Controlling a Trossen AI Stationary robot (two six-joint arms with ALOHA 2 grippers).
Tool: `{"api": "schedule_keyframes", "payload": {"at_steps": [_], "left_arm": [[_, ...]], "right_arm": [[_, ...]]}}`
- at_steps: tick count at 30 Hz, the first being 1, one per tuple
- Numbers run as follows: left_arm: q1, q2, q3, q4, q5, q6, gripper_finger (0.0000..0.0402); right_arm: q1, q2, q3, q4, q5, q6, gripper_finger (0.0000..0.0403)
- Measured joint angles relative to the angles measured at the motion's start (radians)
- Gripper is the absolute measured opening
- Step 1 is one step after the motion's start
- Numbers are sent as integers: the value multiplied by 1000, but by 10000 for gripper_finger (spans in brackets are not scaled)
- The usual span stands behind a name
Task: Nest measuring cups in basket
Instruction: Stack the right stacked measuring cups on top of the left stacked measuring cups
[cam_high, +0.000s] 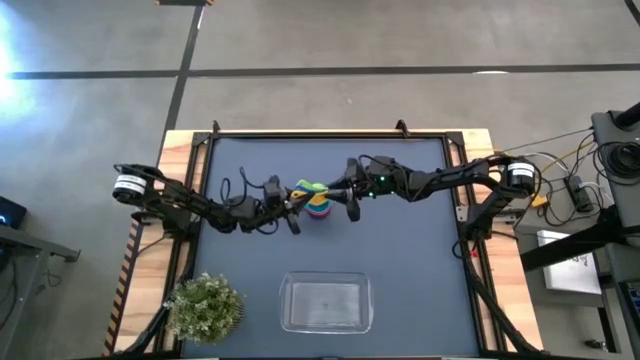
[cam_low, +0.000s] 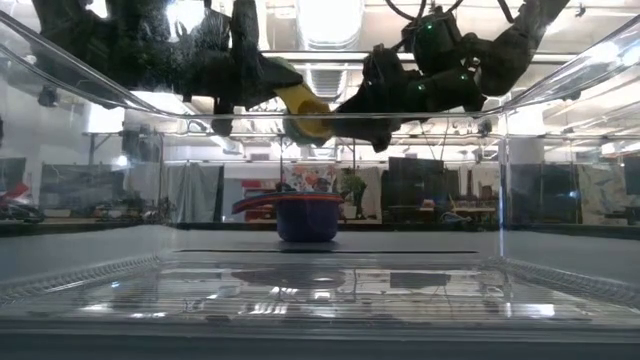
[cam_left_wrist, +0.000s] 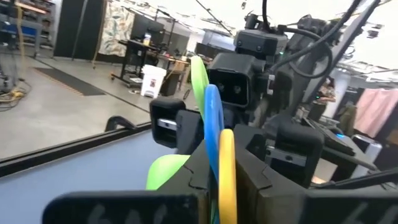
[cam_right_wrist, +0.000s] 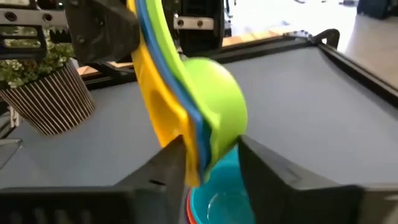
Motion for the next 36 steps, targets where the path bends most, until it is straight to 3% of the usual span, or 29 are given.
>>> {"api": "schedule_keyframes", "payload": {"at_steps": [5,9,13,19,36], "left_arm": [[-1,2,0,-6,37,-10,8],[-1,1,1,-16,43,-21,8],[-1,2,0,-23,39,-30,8],[1,2,5,-23,13,-26,8],[0,2,6,-9,49,-3,15]], "right_arm": [[6,-1,2,48,0,-29,186],[21,-1,3,71,6,-73,207],[28,-1,25,10,20,-99,169],[28,-2,59,-92,21,-133,32],[29,-47,87,-218,10,-150,15]]}}
